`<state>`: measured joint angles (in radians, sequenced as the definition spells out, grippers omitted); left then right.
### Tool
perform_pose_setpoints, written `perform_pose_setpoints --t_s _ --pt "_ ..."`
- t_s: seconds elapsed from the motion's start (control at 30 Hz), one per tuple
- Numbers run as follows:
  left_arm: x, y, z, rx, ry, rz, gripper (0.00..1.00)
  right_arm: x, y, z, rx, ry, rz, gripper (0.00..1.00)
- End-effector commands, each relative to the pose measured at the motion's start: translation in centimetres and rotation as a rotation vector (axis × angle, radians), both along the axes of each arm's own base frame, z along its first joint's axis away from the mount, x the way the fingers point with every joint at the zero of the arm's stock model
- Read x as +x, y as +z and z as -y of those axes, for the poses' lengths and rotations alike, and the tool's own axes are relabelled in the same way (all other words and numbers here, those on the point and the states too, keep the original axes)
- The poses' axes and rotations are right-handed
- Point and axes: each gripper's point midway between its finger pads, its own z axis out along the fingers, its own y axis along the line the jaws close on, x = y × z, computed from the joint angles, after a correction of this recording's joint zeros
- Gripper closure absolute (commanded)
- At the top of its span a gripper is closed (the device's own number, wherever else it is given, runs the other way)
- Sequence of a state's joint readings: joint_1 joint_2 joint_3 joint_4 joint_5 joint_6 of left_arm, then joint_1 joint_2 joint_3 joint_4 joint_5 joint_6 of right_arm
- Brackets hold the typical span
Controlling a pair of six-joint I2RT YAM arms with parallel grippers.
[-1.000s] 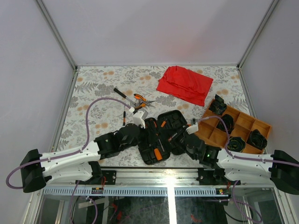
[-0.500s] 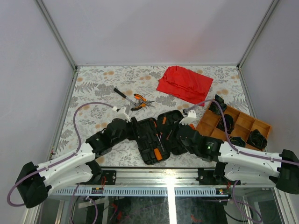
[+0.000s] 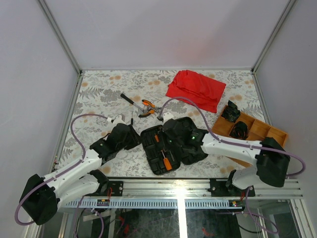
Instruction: Sort the tools into containers
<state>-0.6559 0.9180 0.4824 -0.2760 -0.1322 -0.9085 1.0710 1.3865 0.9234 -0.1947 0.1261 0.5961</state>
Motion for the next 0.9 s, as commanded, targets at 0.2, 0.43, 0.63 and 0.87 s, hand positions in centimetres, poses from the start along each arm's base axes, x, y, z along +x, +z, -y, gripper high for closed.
perform_pose_setpoints --t_s 0.2,0.43,0.63,0.87 --pt "-0.4 -3.1 -3.7 0.094 0.185 -0.070 0.59 0.2 -1.5 -5.6 0.109 0.137 -0.160 1.00" --pt "-0.5 -2.6 -2.8 -0.026 0.147 0.027 0.55 1.4 -4.0 -6.9 0.062 0.103 -0.193 1.00" --pt "-0.9 -3.1 -2.5 -0.019 0.125 0.001 0.53 2.7 -4.9 -7.1 0.038 0.047 -0.202 1.00" --pt "-1.4 -3.5 -2.0 0.011 0.086 -0.064 0.53 4.1 -5.3 -6.5 0.008 -0.026 -0.189 1.00"
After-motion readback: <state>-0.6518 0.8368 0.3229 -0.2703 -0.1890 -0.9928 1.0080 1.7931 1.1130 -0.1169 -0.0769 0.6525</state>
